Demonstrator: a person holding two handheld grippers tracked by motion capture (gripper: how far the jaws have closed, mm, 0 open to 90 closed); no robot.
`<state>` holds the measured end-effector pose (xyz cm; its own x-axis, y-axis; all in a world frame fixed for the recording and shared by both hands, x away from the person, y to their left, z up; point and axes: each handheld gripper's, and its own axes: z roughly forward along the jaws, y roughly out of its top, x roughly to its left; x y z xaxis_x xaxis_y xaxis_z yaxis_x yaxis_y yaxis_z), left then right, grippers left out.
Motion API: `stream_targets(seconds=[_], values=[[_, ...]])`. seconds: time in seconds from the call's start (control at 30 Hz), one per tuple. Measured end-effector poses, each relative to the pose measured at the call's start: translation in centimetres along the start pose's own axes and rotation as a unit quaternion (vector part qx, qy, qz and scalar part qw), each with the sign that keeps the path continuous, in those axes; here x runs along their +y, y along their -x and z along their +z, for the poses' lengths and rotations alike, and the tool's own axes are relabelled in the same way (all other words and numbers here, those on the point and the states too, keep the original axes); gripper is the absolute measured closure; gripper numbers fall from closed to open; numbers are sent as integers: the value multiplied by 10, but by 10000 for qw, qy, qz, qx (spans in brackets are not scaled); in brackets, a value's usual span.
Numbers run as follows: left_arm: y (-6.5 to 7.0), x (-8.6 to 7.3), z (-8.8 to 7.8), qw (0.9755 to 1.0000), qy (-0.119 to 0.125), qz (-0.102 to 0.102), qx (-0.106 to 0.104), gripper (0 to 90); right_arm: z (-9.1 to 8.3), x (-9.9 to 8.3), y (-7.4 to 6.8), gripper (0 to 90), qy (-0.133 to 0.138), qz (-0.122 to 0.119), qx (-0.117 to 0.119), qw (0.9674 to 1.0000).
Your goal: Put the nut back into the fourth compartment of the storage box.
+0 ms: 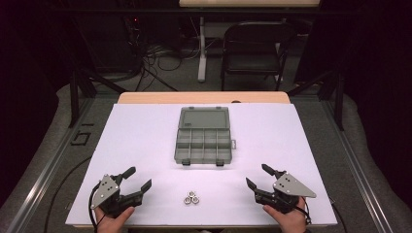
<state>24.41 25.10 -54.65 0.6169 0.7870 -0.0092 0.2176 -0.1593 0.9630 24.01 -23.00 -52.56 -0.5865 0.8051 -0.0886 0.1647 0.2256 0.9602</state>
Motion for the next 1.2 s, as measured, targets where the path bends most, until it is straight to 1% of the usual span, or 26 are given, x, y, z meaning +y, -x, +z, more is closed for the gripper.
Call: stream_targets(seconds=[0.03, 0.07, 0.17, 0.2, 0.23, 0.27, 0.33, 0.37, 0.43, 0.5, 0.53, 0.63, 0.67, 0.7, 0.73, 0.8, 0.87, 0.9, 0.93, 0.97, 1.03, 1.07, 1.1, 1.13, 1.17, 1.2], values=[[0, 0, 0, 10000, 0, 0, 0, 249, 0, 0, 0, 300, 0, 0, 0, 10000], [0, 0, 0, 10000, -40, -25, -60, 249, 0, 1, 1, 313, -11, -57, -5, 10000], [0, 0, 1, 10000, -60, -7, -58, 249, -1, 3, 1, 334, -46, -155, -67, 9998], [0, 0, 1, 10000, -60, -7, -58, 249, -1, 4, 1, 346, -42, -193, -7, 9998], [1, 0, 1, 10000, -43, -11, -24, 249, -1, 4, 1, 346, -42, -193, -7, 9998], [1, -1, 1, 10000, -28, -22, -29, 249, 0, 5, 1, 358, -81, -204, 69, 9997], [0, 0, 1, 10000, -43, -25, -38, 249, 1, 5, 0, 370, -131, -209, 77, 9997], [0, 0, 1, 10000, -58, -27, -38, 249, 2, 6, 0, 379, -193, -265, 125, 9994], [0, 0, 1, 10000, -62, -42, -29, 249, 4, 7, -3, 401, -230, -311, 155, 9991], [0, 0, 2, 10000, -64, -49, -41, 249, 4, 8, -3, 404, -243, -319, 140, 9991], [0, 0, 2, 10000, -64, -49, -41, 249, 5, 9, -4, 404, -194, -299, 158, 9992], [0, 0, 4, 9999, -99, -33, -71, 249, 7, 12, -7, 408, -174, -371, 94, 9991], [0, 0, 4, 9999, -98, -35, -74, 249, 8, 13, -8, 423, -214, -369, 196, 9989], [0, -1, 5, 9999, -83, -43, -74, 249, 9, 14, -8, 421, -221, -331, 240, 9989], [0, -1, 5, 9999, -111, -47, -117, 249, 11, 15, -10, 418, -268, -379, 292, 9985], [0, -1, 5, 9998, -136, -31, -122, 249, 11, 16, -11, 425, -313, -418, 334, 9981], [0, -2, 6, 9998, -120, -53, -123, 249, 14, 18, -14, 449, -475, -321, 507, 9971], [0, -2, 6, 9999, -104, -60, -124, 248, 18, 20, -19, 459, -606, -268, 767, 9949], [0, -2, 7, 9999, -54, -75, -109, 248, 18, 20, -19, 459, -606, -268, 767, 9949], [0, -2, 7, 9999, -78, -76, -119, 246, 19, 21, -22, 458, -643, -300, 785, 9944], [1, -1, 7, 9998, -116, -52, -145, 237, 23, 23, -29, 444, -662, -426, 894, 9929], [1, -1, 8, 9999, -79, -66, -125, 229, 25, 24, -32, 434, -658, -504, 929, 9922], [1, -1, 9, 9999, -102, -60, -111, 197, 29, 26, -38, 421, -642, -600, 987, 9912], [1, -1, 9, 9999, -102, -60, -111, 175, 29, 26, -38, 421, -642, -600, 987, 9912], [0, 0, 9, 9998, -132, -73, -88, 150, 33, 30, -42, 417, -635, -572, 1130, 9899], [0, 0, 9, 9998, -132, -73, -88, 150, 33, 30, -42, 417, -635, -572, 1130, 9899]])
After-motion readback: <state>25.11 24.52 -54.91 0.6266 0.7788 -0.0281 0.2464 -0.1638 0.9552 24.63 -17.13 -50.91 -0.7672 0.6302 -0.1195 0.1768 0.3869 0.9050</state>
